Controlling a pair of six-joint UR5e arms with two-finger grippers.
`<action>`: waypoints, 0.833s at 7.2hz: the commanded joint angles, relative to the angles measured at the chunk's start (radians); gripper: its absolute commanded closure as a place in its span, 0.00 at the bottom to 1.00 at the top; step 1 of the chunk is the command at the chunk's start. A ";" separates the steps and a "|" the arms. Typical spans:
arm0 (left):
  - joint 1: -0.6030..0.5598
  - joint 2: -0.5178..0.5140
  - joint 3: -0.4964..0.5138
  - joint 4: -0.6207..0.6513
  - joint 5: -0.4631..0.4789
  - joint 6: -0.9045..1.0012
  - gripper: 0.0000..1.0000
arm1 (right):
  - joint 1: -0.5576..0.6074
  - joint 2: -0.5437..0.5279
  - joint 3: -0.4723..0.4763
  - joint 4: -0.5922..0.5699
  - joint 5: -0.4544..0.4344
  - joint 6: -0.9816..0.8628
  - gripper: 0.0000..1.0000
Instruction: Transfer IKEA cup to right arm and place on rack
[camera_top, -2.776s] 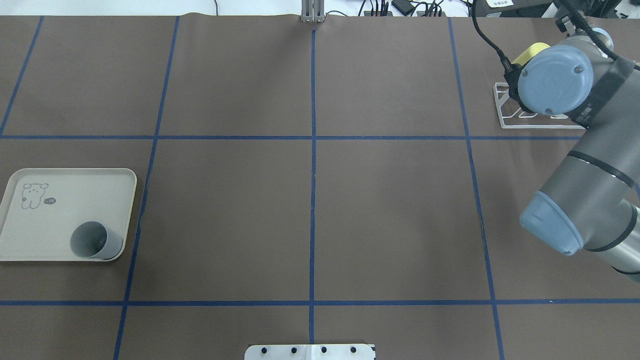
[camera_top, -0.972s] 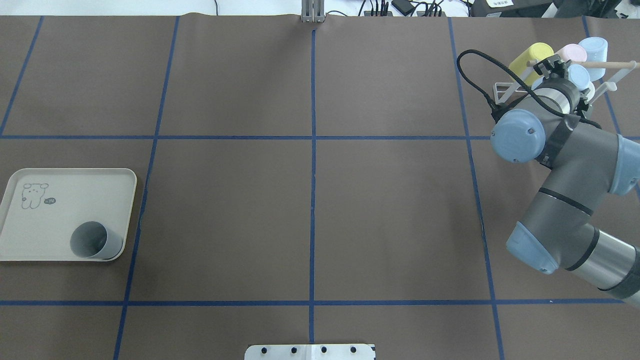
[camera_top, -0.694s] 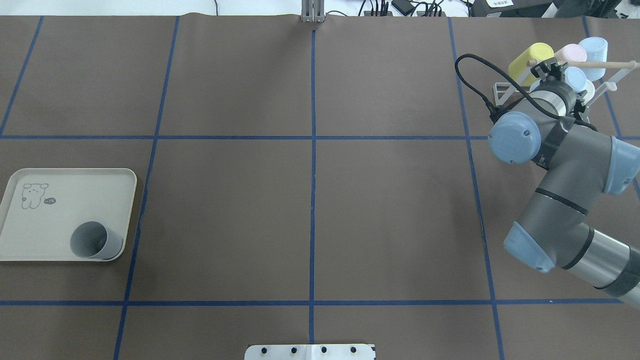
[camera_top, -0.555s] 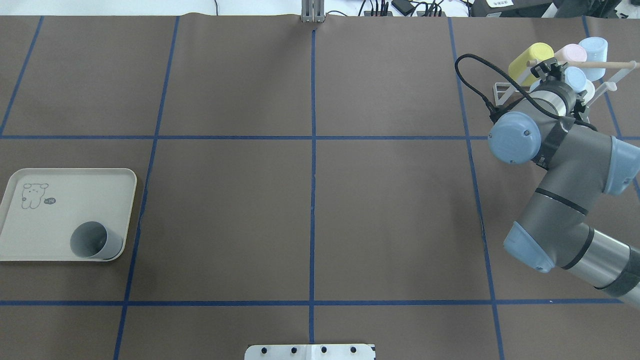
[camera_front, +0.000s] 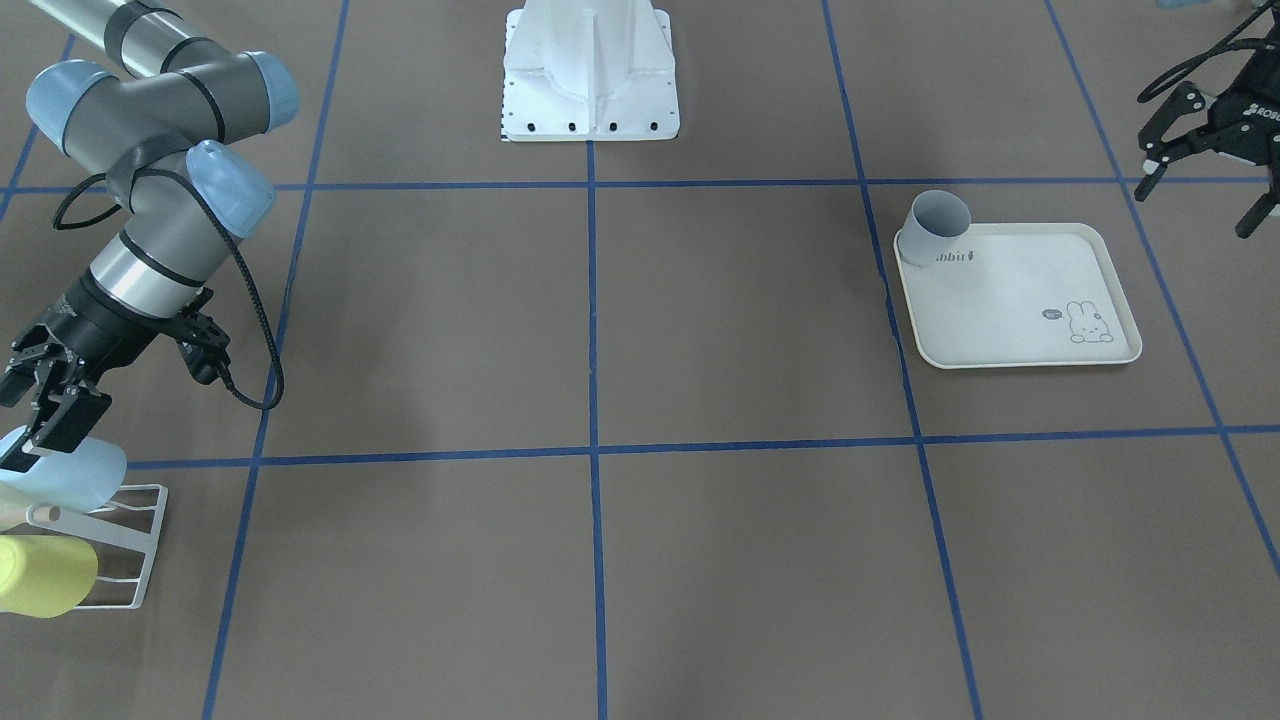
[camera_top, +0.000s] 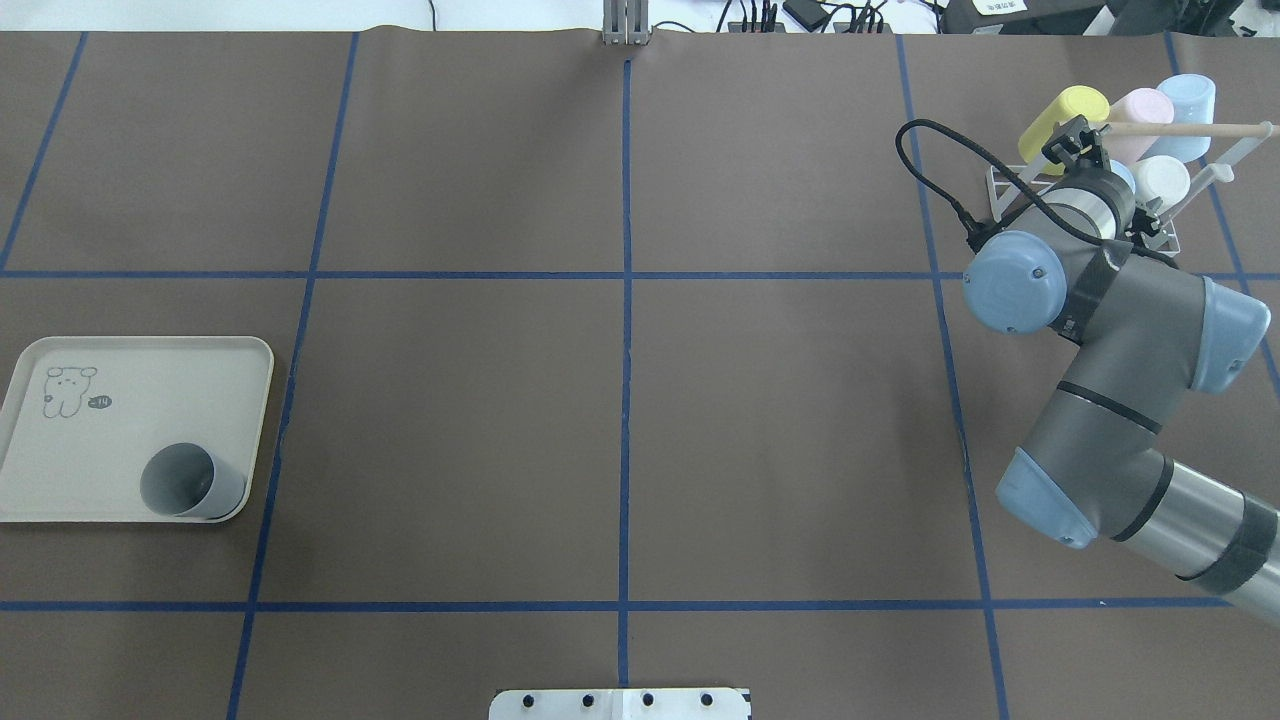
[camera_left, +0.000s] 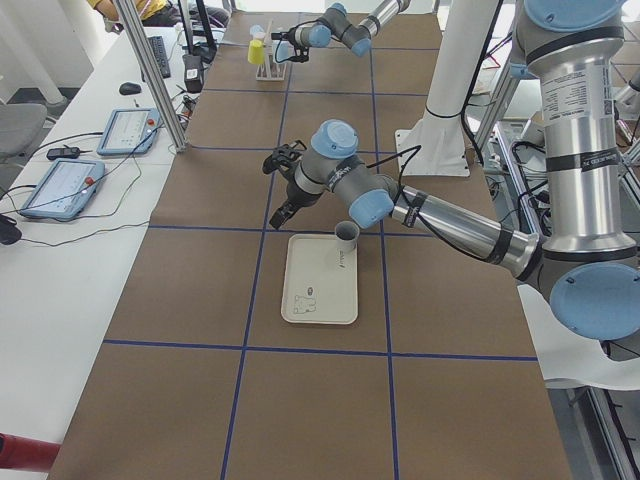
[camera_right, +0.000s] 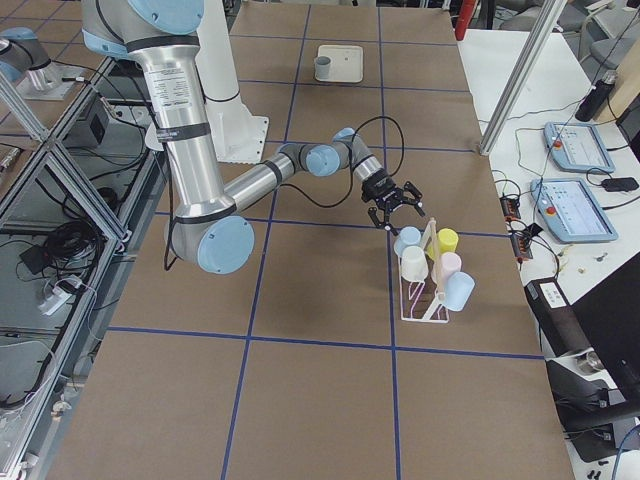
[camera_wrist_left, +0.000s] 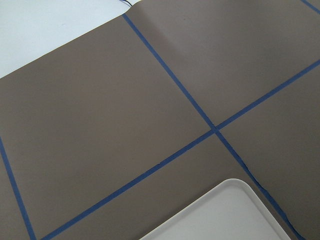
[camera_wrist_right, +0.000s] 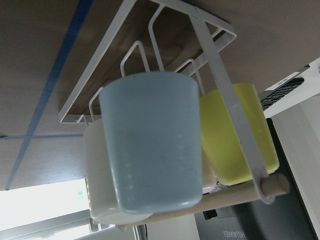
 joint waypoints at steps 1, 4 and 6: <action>0.008 -0.006 0.003 -0.032 0.012 -0.152 0.00 | 0.000 0.059 0.032 0.071 0.054 0.066 0.01; 0.083 0.000 0.019 -0.098 0.051 -0.339 0.00 | 0.003 0.055 0.167 0.198 0.375 0.419 0.01; 0.329 0.002 0.022 -0.185 0.238 -0.646 0.00 | 0.003 0.056 0.173 0.365 0.579 0.824 0.00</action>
